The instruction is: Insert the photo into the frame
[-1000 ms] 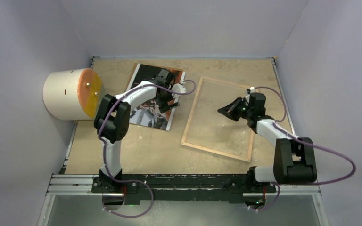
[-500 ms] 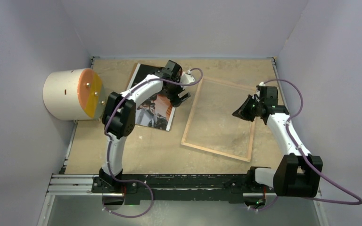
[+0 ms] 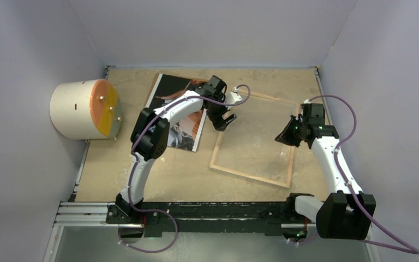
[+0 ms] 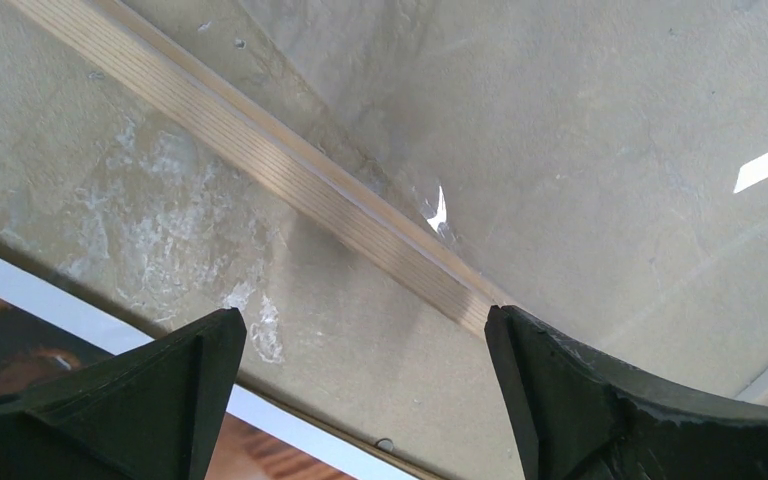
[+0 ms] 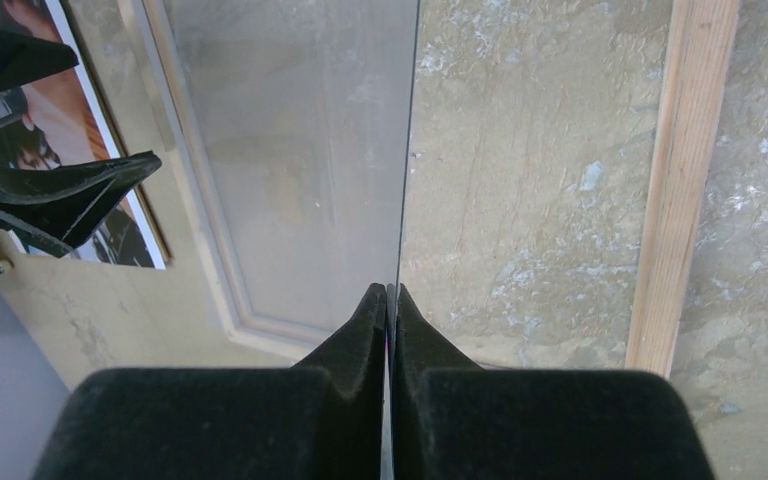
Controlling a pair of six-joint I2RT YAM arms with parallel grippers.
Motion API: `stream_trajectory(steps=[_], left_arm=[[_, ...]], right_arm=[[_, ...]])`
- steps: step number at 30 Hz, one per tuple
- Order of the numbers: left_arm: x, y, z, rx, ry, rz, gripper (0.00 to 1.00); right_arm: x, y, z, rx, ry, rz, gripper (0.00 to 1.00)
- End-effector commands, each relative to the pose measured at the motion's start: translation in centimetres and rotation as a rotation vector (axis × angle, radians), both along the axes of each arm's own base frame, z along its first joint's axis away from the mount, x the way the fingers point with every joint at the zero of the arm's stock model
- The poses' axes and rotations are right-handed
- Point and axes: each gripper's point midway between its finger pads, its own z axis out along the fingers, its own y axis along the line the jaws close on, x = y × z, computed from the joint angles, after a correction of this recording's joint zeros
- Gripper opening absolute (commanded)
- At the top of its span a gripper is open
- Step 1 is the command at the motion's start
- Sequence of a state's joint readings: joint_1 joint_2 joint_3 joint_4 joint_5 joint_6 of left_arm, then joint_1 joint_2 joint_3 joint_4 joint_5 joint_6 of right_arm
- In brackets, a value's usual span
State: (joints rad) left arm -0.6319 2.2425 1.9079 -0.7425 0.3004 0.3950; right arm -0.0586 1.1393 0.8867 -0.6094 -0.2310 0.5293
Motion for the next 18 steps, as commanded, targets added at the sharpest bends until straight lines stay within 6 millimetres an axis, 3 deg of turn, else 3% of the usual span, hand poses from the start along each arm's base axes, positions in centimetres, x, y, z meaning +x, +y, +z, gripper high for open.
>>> stream_trajectory(steps=[1, 11, 18], left_arm=[[1.3, -1.8, 1.1, -0.069, -0.026, 0.029, 1.00], [2.4, -2.6, -0.9, -0.069, -0.010, 0.082, 0.98], [2.4, -0.1, -2.2, 0.033, -0.058, 0.099, 0.95]], right_arm=[[-0.2, 0.3, 0.1, 0.013, 0.001, 0.022, 0.00], [-0.5, 0.9, -1.4, 0.026, 0.012, 0.091, 0.00], [-0.2, 2.0, -1.8, 0.090, -0.008, 0.114, 0.00]])
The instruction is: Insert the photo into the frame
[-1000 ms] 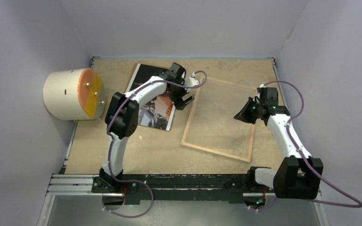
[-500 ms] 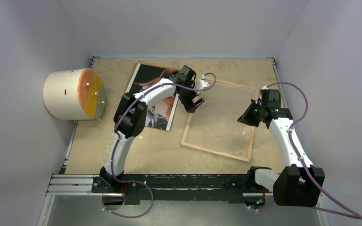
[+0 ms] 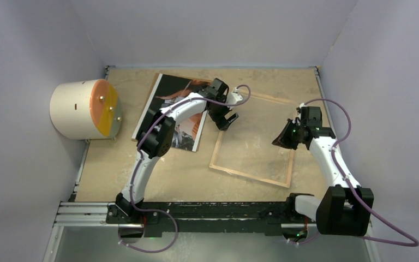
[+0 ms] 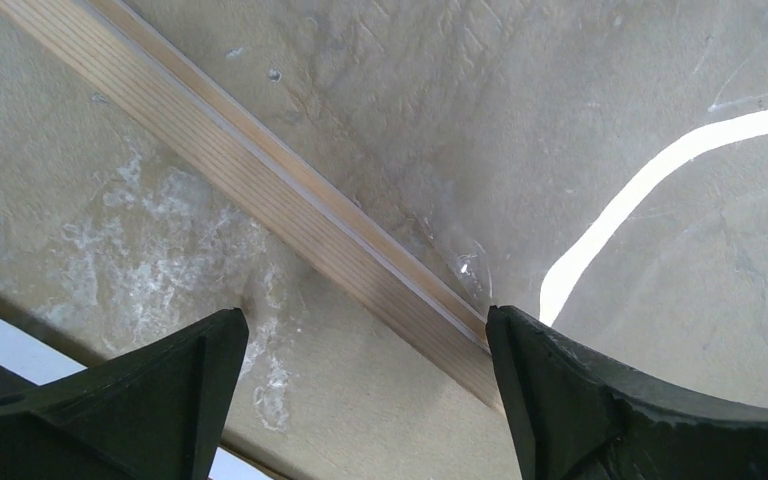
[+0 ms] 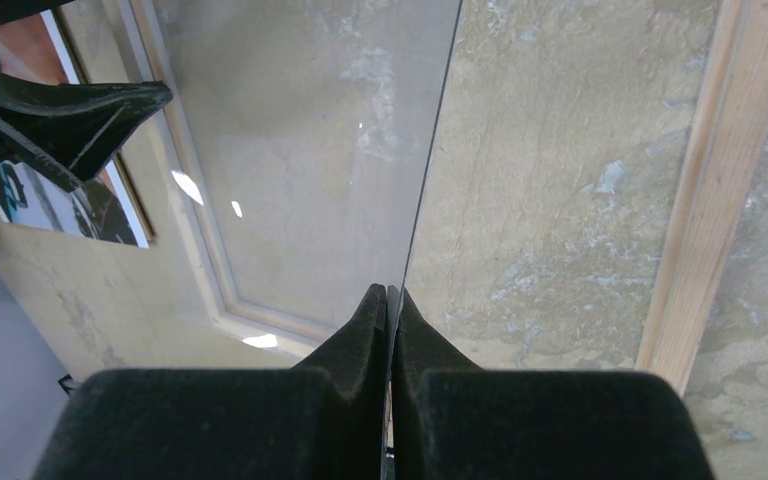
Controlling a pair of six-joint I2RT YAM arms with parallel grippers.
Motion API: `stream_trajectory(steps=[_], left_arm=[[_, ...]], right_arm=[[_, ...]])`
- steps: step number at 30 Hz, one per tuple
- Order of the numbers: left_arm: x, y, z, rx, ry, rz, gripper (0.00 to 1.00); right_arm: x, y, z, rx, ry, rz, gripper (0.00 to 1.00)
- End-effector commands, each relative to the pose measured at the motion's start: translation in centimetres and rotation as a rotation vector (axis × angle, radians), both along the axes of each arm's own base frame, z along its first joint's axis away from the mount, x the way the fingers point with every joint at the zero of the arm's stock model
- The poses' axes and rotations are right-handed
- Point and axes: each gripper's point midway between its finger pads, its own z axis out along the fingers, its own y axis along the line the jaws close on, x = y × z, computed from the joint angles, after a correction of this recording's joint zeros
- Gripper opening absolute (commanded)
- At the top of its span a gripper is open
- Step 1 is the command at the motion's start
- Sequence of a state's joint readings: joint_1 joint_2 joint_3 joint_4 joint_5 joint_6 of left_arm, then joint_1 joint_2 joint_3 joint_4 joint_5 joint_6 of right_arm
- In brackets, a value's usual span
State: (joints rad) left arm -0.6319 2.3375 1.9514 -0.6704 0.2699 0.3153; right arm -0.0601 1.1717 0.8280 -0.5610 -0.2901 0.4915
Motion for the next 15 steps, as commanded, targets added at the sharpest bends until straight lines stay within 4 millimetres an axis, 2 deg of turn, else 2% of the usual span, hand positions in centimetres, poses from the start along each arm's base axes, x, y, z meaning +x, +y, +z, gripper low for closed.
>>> stream_trajectory(steps=[1, 3, 9, 11, 15], left_arm=[[0.3, 1.5, 0.6, 0.054, -0.065, 0.015, 0.95], [-0.5, 2.5, 0.0, 0.076, -0.049, 0.007, 0.95], [-1.5, 5.5, -0.3, 0.143, -0.070, 0.000, 0.95], [-1.6, 6.2, -0.2, 0.151, -0.069, 0.005, 0.95], [-1.7, 7.1, 0.7, 0.148, -0.080, 0.012, 0.96]], right_arm=[[0.3, 1.4, 0.2, 0.070, -0.037, 0.055, 0.00], [0.4, 1.8, 0.0, 0.091, -0.037, 0.062, 0.00], [0.8, 3.3, 0.1, 0.129, -0.053, 0.087, 0.00], [1.0, 3.6, 0.3, 0.134, -0.058, 0.088, 0.00], [1.0, 5.4, 0.5, 0.147, -0.067, 0.132, 0.00]])
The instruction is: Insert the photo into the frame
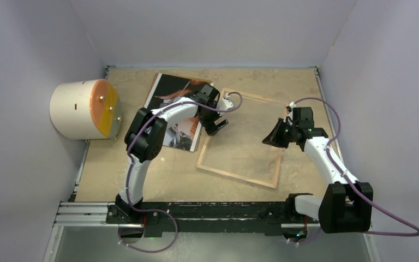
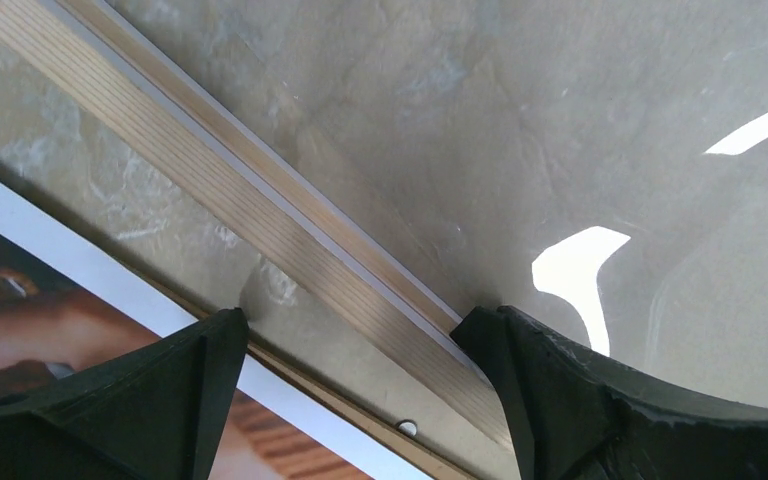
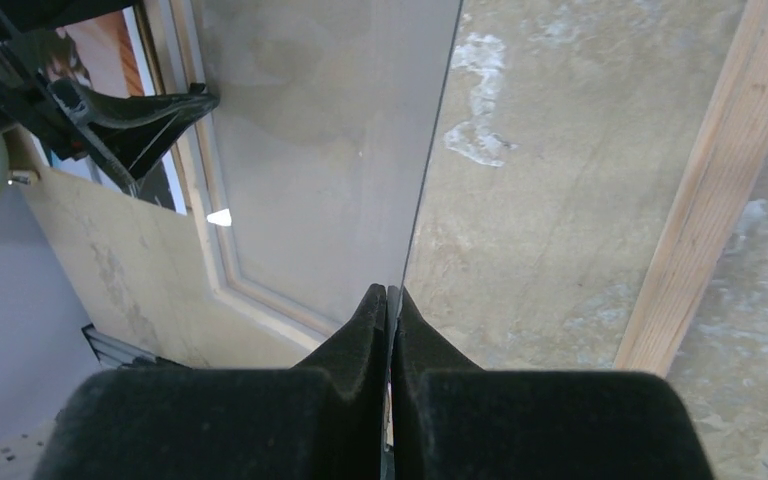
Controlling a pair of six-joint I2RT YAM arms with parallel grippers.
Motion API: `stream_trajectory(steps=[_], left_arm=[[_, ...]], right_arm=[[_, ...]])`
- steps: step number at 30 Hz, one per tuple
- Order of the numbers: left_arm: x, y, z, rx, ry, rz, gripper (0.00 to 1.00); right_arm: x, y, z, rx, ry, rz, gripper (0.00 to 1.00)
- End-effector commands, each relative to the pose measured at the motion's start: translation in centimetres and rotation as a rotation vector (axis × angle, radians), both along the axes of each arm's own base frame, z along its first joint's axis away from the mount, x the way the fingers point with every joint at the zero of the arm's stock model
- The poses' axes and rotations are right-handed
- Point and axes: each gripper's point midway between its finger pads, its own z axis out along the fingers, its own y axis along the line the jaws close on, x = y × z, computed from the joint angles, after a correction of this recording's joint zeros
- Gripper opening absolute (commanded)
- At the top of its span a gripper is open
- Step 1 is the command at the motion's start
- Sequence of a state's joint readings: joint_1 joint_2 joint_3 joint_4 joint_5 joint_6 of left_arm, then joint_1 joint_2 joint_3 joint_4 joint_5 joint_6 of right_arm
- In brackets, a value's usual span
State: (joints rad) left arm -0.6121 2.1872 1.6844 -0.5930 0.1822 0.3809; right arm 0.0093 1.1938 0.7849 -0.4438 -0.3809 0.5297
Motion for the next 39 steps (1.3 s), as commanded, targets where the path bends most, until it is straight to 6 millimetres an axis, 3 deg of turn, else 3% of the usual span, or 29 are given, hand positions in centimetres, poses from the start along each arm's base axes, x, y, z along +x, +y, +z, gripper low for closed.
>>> stream_trajectory(steps=[1, 5, 9, 13, 15, 18, 22, 27, 31, 36, 39], left_arm=[[0.3, 2.4, 2.0, 0.041, -0.044, 0.009, 0.96], [1.1, 1.5, 5.8, -0.034, -0.086, 0.021, 1.00], [2.0, 1.7, 10.3, -0.117, -0.107, 0.046, 1.00], [3.9, 4.4, 14.1, -0.223, -0.103, 0.115, 1.00], [5.0, 6.6, 15.0, -0.231, -0.120, 0.161, 1.00], [6.1, 10.0, 14.9, -0.204, -0.150, 0.234, 1.00], [6.2, 13.0, 13.3, -0.145, -0.144, 0.307, 1.00], [5.7, 15.1, 11.7, -0.083, -0.146, 0.354, 1.00], [5.3, 15.5, 11.5, -0.072, -0.147, 0.363, 1.00], [4.8, 16.2, 11.0, -0.046, -0.149, 0.378, 1.00], [4.6, 16.4, 10.7, -0.036, -0.150, 0.383, 1.00]], right_arm=[[0.5, 2.3, 0.7, 0.055, -0.030, 0.048, 0.00], [1.4, 2.7, 2.1, 0.077, -0.082, 0.046, 0.00], [2.4, 3.1, 4.6, 0.088, -0.158, 0.081, 0.00], [3.5, 4.0, 7.8, 0.139, -0.250, 0.125, 0.00], [3.9, 4.6, 9.3, 0.169, -0.292, 0.145, 0.00], [4.3, 5.5, 11.3, 0.212, -0.346, 0.174, 0.00], [4.6, 6.8, 14.4, 0.253, -0.428, 0.221, 0.00], [4.6, 8.0, 18.1, 0.349, -0.515, 0.261, 0.00], [4.6, 8.8, 20.2, 0.433, -0.560, 0.279, 0.00], [4.7, 9.0, 20.3, 0.453, -0.554, 0.289, 0.00], [5.2, 8.4, 18.7, 0.381, -0.552, 0.271, 0.00]])
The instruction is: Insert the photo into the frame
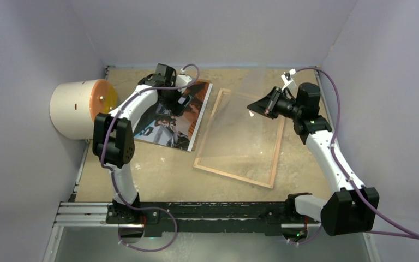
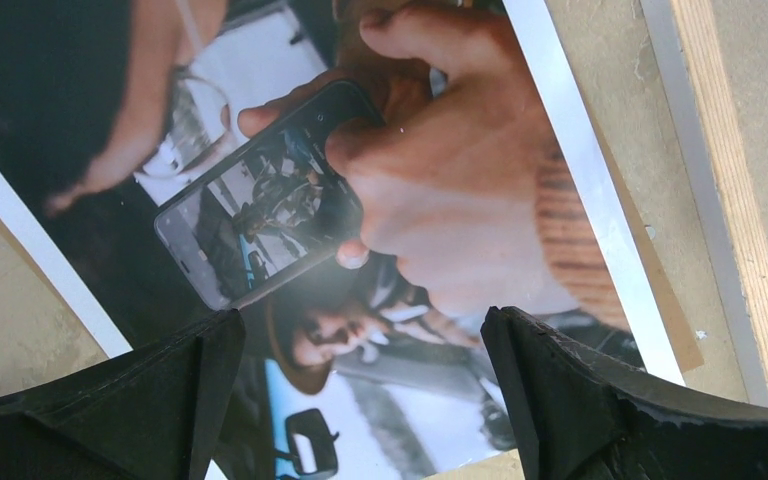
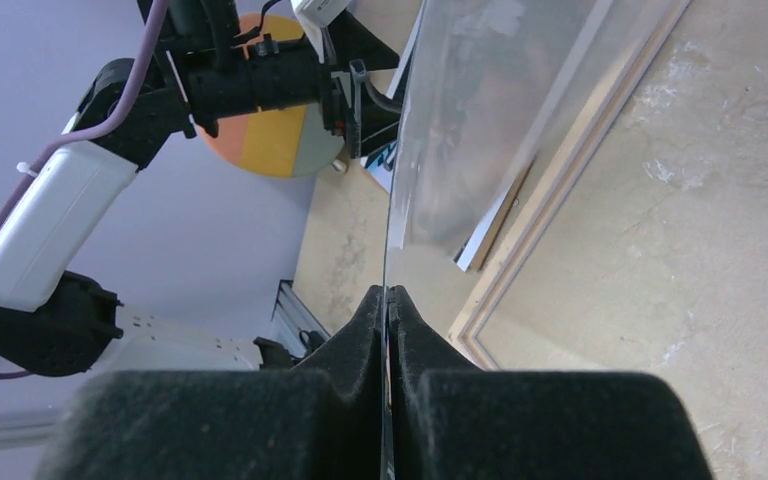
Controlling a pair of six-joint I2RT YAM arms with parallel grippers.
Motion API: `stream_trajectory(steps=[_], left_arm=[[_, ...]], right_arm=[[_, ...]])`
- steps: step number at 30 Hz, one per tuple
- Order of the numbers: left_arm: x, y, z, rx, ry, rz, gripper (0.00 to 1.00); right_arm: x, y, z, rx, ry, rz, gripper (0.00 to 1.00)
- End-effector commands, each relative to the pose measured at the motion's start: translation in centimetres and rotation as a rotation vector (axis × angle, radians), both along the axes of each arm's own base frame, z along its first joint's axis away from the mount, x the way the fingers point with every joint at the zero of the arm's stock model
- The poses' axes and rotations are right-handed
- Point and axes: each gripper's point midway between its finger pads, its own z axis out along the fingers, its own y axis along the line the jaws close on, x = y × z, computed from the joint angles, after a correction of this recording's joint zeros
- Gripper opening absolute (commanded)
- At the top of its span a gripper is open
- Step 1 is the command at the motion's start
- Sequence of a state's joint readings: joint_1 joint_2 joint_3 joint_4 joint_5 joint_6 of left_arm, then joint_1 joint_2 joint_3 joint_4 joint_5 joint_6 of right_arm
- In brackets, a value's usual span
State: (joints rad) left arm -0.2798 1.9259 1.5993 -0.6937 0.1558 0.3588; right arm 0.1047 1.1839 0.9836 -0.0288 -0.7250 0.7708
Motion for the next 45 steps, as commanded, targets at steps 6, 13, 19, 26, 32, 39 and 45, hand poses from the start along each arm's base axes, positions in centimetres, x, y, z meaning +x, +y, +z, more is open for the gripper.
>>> stream_trajectory(steps=[6, 13, 19, 26, 32, 39, 45], left_arm=[[0.0, 0.5, 1.9, 0.005, -0.064, 0.006, 1.00], [-0.1, 0.5, 2.0, 0.003, -0.062, -0.002, 1.00], [-0.6, 0.5, 1.6, 0.005, -0.048, -0.013, 1.00], [-0.9, 0.6, 1.5, 0.008, -0.046, -0.019, 1.00], [-1.1, 0.6, 1.9, 0.007, -0.051, -0.025, 1.00], [-1.2, 0.6, 1.6, 0.009, -0.045, -0.027, 1.00], [-1.2, 0.6, 1.4, 0.010, -0.043, -0.029, 1.00]], right_arm=[[-0.5, -1.2, -5.1, -0.115, 0.007, -0.024, 0.00], [-0.7, -3.5, -10.9, -0.219, 0.101, -0.139, 0.00], [-0.3, -5.8, -13.6, -0.295, 0.154, -0.268, 0.00], [-0.5, -8.1, -16.5, -0.321, 0.221, -0.377, 0.00], [-0.4, -8.7, -17.7, -0.325, 0.227, -0.410, 0.00], [0.1, -8.7, -17.3, -0.319, 0.189, -0.412, 0.00], [-0.1, -9.1, -17.9, -0.320, 0.211, -0.429, 0.00]])
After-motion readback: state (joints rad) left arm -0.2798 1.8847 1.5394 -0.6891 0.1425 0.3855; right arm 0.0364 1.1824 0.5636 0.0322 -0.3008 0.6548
